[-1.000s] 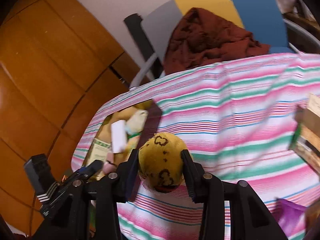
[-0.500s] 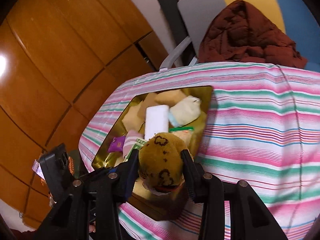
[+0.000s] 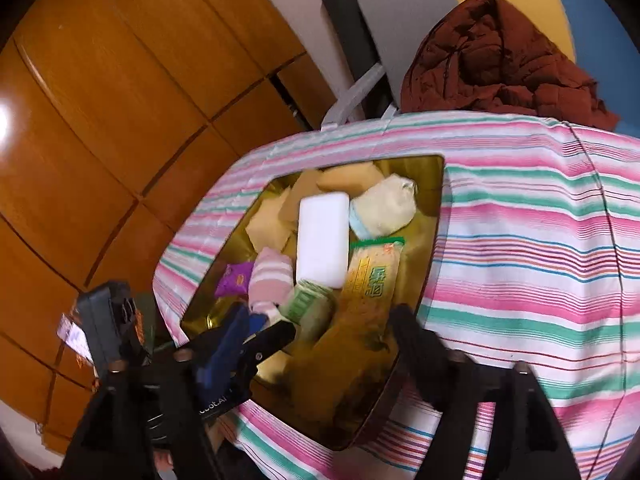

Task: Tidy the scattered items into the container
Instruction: 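Carry the green box and yellow plush over the tray and open both grippers, then move both tools from the tray toward the cracker box and purple item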

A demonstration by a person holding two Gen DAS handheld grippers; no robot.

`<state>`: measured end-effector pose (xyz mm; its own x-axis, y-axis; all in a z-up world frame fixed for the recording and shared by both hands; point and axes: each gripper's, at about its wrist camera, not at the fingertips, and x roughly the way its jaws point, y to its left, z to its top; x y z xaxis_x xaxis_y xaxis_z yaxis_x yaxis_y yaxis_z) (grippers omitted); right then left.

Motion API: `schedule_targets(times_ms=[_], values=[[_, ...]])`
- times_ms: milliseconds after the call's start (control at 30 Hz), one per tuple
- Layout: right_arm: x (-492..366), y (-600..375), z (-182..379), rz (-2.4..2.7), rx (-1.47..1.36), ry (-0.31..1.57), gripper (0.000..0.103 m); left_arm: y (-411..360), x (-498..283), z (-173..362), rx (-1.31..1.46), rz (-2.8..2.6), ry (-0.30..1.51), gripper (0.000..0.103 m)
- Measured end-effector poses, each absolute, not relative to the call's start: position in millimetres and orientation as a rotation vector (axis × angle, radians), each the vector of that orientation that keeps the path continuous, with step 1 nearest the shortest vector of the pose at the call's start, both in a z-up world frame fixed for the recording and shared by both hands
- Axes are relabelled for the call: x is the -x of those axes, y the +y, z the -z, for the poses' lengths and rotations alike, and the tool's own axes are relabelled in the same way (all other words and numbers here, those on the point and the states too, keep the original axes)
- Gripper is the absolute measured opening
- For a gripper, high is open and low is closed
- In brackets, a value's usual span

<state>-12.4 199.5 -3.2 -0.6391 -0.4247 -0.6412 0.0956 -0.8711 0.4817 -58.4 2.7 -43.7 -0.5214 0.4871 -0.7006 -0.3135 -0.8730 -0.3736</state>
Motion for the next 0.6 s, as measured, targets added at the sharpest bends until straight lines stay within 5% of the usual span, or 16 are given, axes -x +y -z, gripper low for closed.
schedule_targets(times_ms=[600], values=[[-40.6,250.9,-5.3,2.663,-1.109,-0.657,0.077,32.8,24.5,-2.5,0.971,-2.392,-0.249,0.054]])
